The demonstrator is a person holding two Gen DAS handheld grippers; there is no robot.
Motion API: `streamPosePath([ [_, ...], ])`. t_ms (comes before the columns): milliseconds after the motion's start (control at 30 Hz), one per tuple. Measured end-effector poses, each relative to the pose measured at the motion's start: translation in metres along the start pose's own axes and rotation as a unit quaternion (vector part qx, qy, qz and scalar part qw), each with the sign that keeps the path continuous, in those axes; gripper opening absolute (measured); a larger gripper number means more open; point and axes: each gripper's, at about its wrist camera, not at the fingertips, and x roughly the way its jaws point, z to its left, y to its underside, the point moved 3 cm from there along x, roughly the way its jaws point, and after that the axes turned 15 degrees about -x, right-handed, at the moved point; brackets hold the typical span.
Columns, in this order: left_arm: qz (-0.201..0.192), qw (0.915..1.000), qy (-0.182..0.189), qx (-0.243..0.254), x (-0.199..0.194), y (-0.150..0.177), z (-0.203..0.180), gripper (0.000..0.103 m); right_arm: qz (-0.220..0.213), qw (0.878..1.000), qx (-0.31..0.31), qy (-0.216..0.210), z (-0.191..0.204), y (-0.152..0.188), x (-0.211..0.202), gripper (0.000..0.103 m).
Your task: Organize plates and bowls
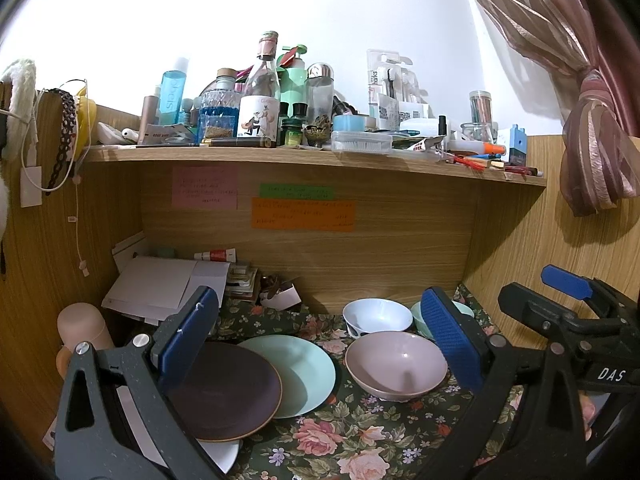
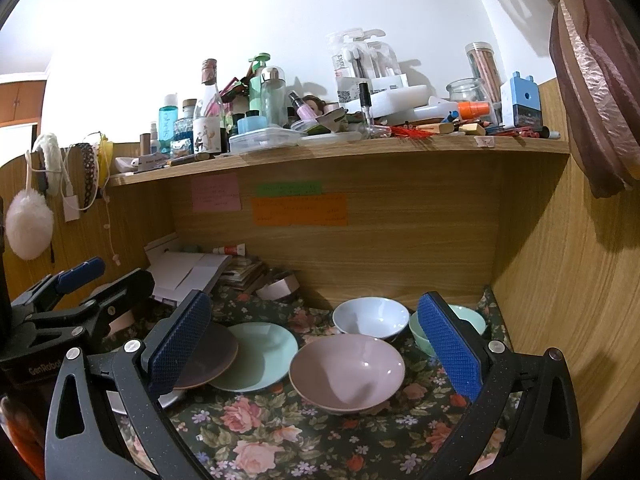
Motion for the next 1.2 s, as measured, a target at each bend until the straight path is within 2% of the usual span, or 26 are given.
streamPosePath([
  [600, 0.003, 1.0, -0.003, 0.002, 0.004, 0.0, 0.002, 0.103, 0.003, 1.0, -0.004, -0.001, 0.003, -0.002, 0.004, 0.103],
  [833, 0.016, 0.9998, -0.009, -0.005, 0.01, 0.006, 0.012, 0.103, 0.012, 1.0, -0.005, -0.009, 0.008, 0.001, 0.014, 0.103],
  [1067, 0.045, 0.9984, -0.034, -0.012, 0.022, 0.022, 0.034, 0.103, 0.042, 0.998, -0.019, -0.039, 0.024, 0.012, 0.039, 0.103],
  [1200, 0.066, 0.9955, -0.063, -0.026, 0.032, 0.033, 0.056, 0.103, 0.065, 0.996, -0.034, -0.058, 0.039, 0.02, 0.058, 0.103],
])
